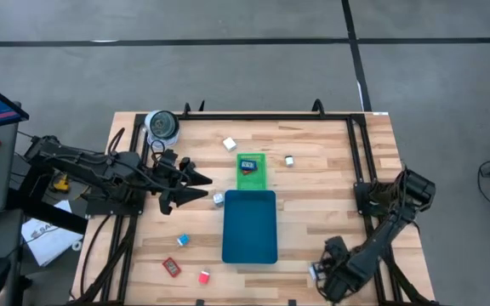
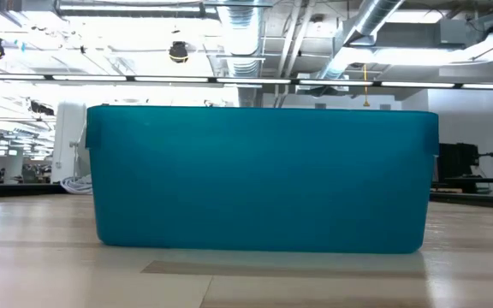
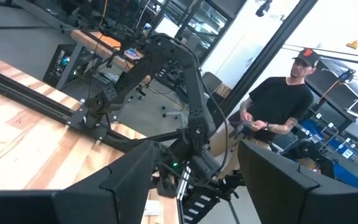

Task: Pick & Place Office items
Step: Put the bottom black digital clock into the green bin

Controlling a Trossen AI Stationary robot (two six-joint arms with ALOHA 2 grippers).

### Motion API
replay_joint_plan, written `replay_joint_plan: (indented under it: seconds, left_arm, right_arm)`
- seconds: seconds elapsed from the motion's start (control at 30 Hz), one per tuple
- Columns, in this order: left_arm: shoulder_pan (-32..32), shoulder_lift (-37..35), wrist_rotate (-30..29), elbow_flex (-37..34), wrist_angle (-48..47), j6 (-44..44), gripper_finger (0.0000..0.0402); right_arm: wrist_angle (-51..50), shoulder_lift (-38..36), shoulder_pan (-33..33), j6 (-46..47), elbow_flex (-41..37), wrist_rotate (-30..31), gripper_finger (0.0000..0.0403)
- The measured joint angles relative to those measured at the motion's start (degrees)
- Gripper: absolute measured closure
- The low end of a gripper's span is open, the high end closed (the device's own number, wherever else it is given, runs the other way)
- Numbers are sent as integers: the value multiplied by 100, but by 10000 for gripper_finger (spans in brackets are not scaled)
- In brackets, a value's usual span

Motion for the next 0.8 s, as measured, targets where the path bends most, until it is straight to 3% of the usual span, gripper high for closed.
replay_joint_plan:
  seconds: [0.27, 0.43, 0.67, 0.8]
  left_arm:
    - [0, 0, 0, 0, -1, -7, 170]
    - [0, 0, 1, 0, -1, -8, 170]
    - [-42, 0, 2, 0, -1, -13, 170]
    - [-42, 0, 2, 0, 6, 57, 170]
  right_arm:
    - [-217, 29, -1034, -953, -25, 923, 214]
    - [-514, 27, -1873, -1585, -31, 1198, 214]
    - [-704, -635, -2197, -479, 68, 1935, 214]
    - [-788, -920, -2223, -58, 62, 1982, 213]
